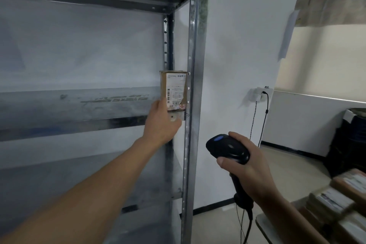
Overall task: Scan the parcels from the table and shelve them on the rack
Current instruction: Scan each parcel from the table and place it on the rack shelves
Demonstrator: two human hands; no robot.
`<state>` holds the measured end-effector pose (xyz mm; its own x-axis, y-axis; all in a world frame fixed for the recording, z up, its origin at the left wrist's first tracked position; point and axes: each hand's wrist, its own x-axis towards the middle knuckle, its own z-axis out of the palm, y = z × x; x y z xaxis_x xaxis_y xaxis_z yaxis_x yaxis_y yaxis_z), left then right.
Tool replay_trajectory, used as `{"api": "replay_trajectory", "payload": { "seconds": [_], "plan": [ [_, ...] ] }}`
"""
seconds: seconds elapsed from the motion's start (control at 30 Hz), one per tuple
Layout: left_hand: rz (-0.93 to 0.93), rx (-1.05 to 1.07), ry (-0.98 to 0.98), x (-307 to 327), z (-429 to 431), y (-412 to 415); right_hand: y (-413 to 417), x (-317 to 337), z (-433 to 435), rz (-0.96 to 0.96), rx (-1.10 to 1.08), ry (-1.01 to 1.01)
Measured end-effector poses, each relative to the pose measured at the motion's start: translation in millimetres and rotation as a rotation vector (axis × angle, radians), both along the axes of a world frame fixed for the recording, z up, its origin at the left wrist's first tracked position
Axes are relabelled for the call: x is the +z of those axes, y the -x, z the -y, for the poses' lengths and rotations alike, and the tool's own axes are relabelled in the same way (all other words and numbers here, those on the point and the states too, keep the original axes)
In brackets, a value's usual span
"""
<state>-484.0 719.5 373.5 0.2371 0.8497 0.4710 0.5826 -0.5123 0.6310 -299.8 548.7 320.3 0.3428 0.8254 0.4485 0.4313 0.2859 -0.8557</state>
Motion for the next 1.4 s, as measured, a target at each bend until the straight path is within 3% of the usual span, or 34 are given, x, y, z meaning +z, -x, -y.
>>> {"api": "replay_trajectory", "payload": {
  "seconds": [0.37, 0.83, 1.4],
  "plan": [
    [-0.312, -0.045, -0.004, -47, 130, -89, -86, -26, 134, 0.014, -0.083, 0.038],
    [-0.495, -0.470, -0.010, -126, 221, -284, -202, -65, 297, -0.052, -0.476, 0.088],
    [-0.562, -0.990, 0.088, -200, 262, -477, -284, -110, 339, -0.189, -0.970, 0.134]
  ]
}}
